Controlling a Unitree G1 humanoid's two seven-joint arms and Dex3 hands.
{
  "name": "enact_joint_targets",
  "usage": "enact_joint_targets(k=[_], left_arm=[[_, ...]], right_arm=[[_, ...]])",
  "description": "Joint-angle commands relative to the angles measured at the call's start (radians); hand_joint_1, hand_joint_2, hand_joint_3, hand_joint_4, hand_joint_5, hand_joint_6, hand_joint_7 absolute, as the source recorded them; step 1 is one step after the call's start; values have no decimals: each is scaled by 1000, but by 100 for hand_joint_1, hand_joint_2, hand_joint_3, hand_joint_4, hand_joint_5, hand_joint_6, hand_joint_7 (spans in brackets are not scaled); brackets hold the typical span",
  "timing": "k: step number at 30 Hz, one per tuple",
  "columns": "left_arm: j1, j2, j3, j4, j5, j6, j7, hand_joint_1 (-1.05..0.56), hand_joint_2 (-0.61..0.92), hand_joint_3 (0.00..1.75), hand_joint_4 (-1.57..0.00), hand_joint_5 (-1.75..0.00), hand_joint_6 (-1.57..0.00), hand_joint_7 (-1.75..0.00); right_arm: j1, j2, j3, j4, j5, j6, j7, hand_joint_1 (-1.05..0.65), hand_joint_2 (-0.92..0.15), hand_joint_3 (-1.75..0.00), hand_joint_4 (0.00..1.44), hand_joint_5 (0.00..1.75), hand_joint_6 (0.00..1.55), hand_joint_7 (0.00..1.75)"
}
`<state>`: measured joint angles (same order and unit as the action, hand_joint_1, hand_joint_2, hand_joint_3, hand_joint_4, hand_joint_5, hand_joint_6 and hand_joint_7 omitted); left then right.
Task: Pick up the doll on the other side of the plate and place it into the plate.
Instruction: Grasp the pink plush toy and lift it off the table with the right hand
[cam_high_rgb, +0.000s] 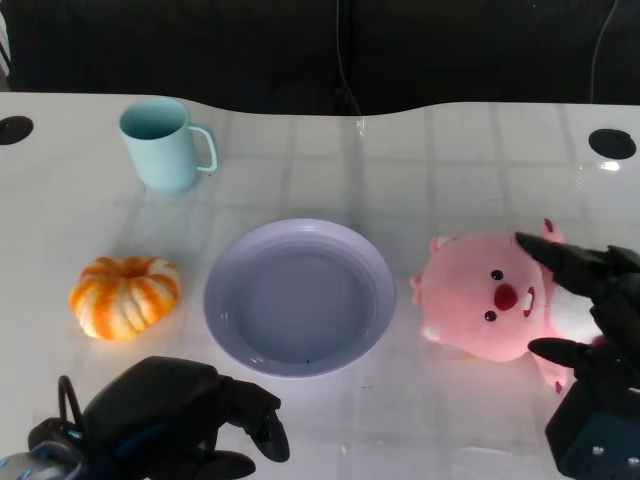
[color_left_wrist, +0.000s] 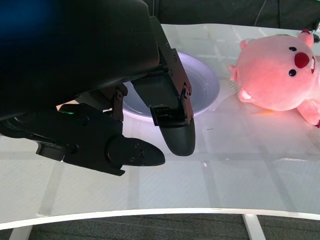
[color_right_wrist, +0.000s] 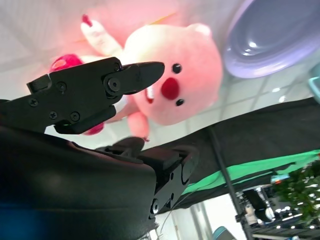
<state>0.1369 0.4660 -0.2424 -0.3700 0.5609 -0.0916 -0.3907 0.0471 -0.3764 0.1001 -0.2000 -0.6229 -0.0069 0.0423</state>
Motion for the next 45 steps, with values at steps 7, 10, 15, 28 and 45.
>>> enact_joint_targets(k=[7,10,15,28,45], left_arm=[[-4,8,-1,-10,5,10,-6,-23,92,26,-73,-130,-90,-57],[-10,0,-9,-6,13,15,-3,-23,92,25,-73,-130,-90,-57],[-27,-10,-28,-1,38,31,-7,-23,92,25,-72,-130,-90,-57],[-23,-11,-42,8,52,-3,22,-23,92,21,-75,-128,-91,-54],[8,-23,-41,-36,67,28,10,-23,92,22,-77,-125,-92,-52]], right_arm=[[-14,0,9,-34,-116,170,41,-53,-92,-1,0,13,13,0],[-26,-6,25,-40,-153,237,85,-55,-92,-1,1,11,13,1],[-68,-19,67,-9,-225,303,131,-60,-92,0,4,16,16,2],[-267,10,145,367,-208,320,85,-59,-92,-5,2,38,28,4],[-539,44,257,783,-121,296,106,-56,-92,-5,47,14,57,3]])
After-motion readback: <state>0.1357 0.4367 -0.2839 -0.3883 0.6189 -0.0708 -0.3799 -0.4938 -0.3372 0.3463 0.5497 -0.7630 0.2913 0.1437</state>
